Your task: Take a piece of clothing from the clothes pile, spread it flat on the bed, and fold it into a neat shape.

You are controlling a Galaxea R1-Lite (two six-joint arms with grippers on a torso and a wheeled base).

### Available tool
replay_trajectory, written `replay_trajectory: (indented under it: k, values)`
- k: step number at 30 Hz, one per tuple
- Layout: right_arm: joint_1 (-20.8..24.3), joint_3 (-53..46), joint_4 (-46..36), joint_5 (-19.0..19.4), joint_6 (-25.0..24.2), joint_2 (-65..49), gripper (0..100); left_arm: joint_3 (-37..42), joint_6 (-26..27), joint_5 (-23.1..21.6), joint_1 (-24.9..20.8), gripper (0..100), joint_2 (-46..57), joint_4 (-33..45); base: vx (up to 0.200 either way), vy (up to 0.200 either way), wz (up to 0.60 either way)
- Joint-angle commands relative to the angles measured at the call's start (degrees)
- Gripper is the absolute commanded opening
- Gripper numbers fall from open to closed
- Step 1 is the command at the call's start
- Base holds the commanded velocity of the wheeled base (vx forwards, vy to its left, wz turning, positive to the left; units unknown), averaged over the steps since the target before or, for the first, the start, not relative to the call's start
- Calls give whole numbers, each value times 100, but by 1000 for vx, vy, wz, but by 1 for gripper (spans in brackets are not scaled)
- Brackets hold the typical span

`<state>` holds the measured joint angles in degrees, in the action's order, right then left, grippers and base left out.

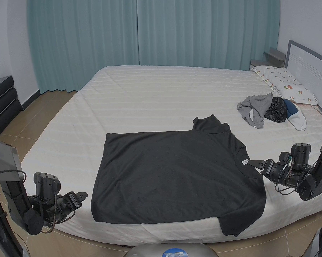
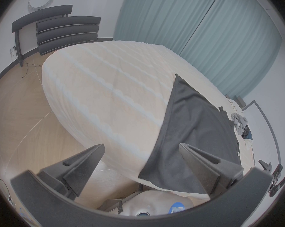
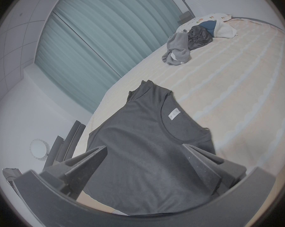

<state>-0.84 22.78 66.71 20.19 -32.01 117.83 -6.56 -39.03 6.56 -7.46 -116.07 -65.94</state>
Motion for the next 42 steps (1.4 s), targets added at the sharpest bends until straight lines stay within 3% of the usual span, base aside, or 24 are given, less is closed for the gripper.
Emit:
replay_trajectory:
  k: [1, 13, 25, 31, 37, 42]
  values:
    - [23, 147, 0, 3, 2, 205, 100, -82, -87, 3, -1, 100, -21, -7, 0, 0, 0]
    - [163, 789, -79, -68, 2, 574, 100, -188, -342, -41, -212, 100, -21, -7, 150, 0, 0]
    - [234, 974, -220, -182, 2, 565, 100, -91, -526, -41, -414, 100, -12, 2, 0, 0, 0]
    - [242, 1132, -272, -191, 2, 592, 100, -65, -737, -23, -599, 100, -4, 2, 0, -200, 0]
    - [242, 1668, -896, -191, 2, 609, 100, -56, -790, -5, -730, 100, 40, 2, 0, -200, 0]
    - [251, 2178, -1415, -191, 2, 688, 100, -162, -808, -14, -730, 100, 31, 2, 0, 0, 0]
